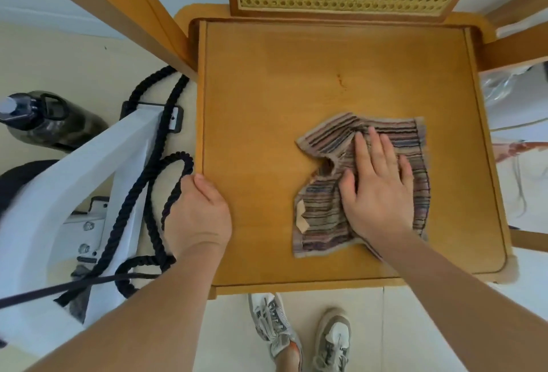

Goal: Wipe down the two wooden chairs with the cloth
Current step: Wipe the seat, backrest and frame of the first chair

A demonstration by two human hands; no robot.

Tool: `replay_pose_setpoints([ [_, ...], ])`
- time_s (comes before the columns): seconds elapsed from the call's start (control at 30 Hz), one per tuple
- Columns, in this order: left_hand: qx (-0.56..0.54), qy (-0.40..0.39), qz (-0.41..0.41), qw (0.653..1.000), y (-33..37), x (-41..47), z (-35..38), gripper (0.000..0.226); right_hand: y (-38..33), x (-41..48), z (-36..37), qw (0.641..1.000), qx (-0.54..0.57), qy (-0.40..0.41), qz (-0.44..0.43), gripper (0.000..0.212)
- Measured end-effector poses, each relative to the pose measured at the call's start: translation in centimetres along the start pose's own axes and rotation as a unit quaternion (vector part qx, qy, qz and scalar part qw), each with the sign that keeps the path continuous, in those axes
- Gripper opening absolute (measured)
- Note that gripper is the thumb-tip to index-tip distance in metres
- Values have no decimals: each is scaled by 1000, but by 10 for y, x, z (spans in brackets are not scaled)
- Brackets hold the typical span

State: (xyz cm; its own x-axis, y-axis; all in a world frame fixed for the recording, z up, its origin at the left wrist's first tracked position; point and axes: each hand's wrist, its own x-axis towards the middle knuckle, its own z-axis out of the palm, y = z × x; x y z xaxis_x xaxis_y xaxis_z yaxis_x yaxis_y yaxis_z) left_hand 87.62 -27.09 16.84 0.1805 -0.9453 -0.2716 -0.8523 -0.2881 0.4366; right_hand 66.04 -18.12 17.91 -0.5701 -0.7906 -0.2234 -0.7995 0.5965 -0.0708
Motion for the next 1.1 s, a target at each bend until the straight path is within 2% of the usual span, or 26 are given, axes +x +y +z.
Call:
replay_pose_setpoints([
  [0.03, 8, -2, 0, 1000, -1, -1, 0, 45, -24, -1, 2, 998, 28, 6, 48, 64],
  [0.07, 11, -4, 0, 1000, 0, -1, 0, 45, -52, -7, 6, 997, 52, 2, 53, 64],
  [0.1, 9, -3, 2, 1000, 2, -2, -1, 45, -80, -16, 12, 998, 60, -9, 12, 63],
  [0.17, 4, -1, 7, 1000, 5, -3, -3, 42, -118, -37, 21, 986, 53, -48, -150, 61],
  [0.23, 5, 10, 15, 1000, 7, -3, -6, 40, -102, -36, 22, 962, 30, -57, -266, 60],
  [0.27, 4, 10, 21, 1000, 7, -4, -8, 38, -75, -33, 20, 957, 14, -45, -287, 60],
  [0.33, 0, -5, 17, 1000, 8, -7, -9, 36, -2, -29, 15, 972, -6, -27, -231, 61],
  [0.4, 1, -9, 11, 1000, 7, -8, -9, 38, 76, -26, 4, 994, -18, -7, -106, 61],
  [0.47, 9, -1, 12, 1000, 6, -7, -5, 45, 132, -26, -9, 1000, -12, 0, 12, 62],
  [0.53, 15, 9, 6, 1000, 7, -6, -1, 48, 145, -23, -11, 995, 8, 11, 95, 65],
  [0.6, 22, 10, -6, 1000, 8, -6, -2, 47, 113, -23, -6, 986, 24, 20, 166, 66],
  [0.63, 21, 9, -9, 1000, 8, -6, -2, 46, 85, -26, -3, 985, 19, 24, 167, 67],
  [0.67, 16, 8, -11, 1000, 8, -7, -3, 45, 53, -31, 2, 991, 17, 23, 131, 67],
  [0.73, 10, 3, -15, 1000, 11, -9, -6, 43, -16, -41, 13, 999, 33, -22, -14, 65],
  [0.8, 8, 1, -18, 1000, 15, -11, -6, 39, -66, -45, 17, 987, 53, -66, -137, 62],
  [0.87, 27, 2, -25, 999, 16, -13, -9, 36, -70, -42, 17, 971, 54, -82, -217, 61],
  [0.93, 27, 0, -20, 999, 15, -13, -10, 35, -30, -37, 13, 956, 13, -58, -286, 60],
  [0.97, 22, -3, -18, 1000, 14, -12, -10, 36, 2, -32, 9, 959, -16, -42, -281, 60],
  [1.0, 18, -7, -18, 1000, 13, -10, -9, 38, 38, -24, 5, 970, -41, -33, -238, 61],
  [1.07, 11, -8, -16, 1000, 14, -8, -8, 41, 90, -13, -10, 996, -32, -43, -67, 64],
  [1.1, 11, -6, -16, 1000, 14, -7, -8, 41, 92, -9, -15, 999, -8, -39, 13, 66],
])
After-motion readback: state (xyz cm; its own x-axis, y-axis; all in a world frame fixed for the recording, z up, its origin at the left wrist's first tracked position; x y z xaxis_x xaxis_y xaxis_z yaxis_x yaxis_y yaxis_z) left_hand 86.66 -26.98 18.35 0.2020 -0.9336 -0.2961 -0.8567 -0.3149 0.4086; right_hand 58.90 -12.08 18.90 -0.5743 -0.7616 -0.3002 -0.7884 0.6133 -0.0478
